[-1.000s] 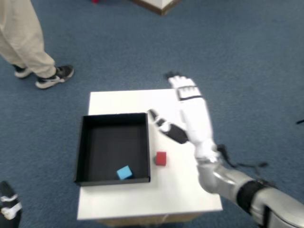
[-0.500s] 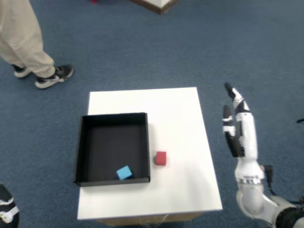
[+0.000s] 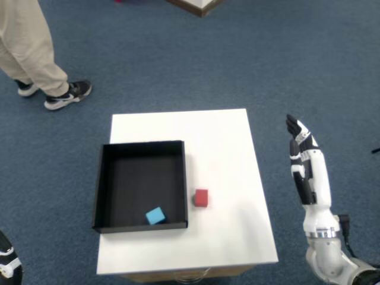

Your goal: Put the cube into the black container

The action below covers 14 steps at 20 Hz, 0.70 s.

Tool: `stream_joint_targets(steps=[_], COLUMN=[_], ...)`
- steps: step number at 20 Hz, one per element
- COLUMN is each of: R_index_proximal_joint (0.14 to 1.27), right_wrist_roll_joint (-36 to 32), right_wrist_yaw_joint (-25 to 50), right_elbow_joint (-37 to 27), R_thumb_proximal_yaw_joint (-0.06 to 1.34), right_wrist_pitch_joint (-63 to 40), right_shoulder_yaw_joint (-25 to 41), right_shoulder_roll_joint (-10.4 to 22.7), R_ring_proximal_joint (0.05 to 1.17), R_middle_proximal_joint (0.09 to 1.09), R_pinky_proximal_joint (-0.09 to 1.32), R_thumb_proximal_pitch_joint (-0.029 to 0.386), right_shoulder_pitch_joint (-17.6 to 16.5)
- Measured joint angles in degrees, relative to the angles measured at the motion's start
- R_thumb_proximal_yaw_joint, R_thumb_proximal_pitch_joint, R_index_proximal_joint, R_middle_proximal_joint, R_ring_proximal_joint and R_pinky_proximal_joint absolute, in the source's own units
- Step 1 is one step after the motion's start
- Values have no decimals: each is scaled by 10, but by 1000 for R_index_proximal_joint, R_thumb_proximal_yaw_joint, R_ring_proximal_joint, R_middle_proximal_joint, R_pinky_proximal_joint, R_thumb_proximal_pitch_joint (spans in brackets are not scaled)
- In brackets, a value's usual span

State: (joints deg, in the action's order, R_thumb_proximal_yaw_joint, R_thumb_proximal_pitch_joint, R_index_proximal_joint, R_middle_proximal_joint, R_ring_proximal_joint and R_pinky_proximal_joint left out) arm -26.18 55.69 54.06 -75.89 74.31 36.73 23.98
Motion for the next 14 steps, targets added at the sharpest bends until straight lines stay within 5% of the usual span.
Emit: stream_joint_targets(steps=[14], R_index_proximal_joint=[244], right_wrist_roll_joint=[-130], right_wrist_yaw_joint=[-98], right_elbow_joint=[20], R_thumb_proximal_yaw_joint=[-17], right_wrist_pitch_joint=[-3], right_shoulder_yaw_joint=[30], right_shoulder_roll_joint=[-16], R_ring_proximal_joint=[162], R_middle_proximal_joint=[177], R_pinky_proximal_joint=[-68], R_thumb_proximal_pitch_joint=[202], right_shoulder_pitch_joint=[-22])
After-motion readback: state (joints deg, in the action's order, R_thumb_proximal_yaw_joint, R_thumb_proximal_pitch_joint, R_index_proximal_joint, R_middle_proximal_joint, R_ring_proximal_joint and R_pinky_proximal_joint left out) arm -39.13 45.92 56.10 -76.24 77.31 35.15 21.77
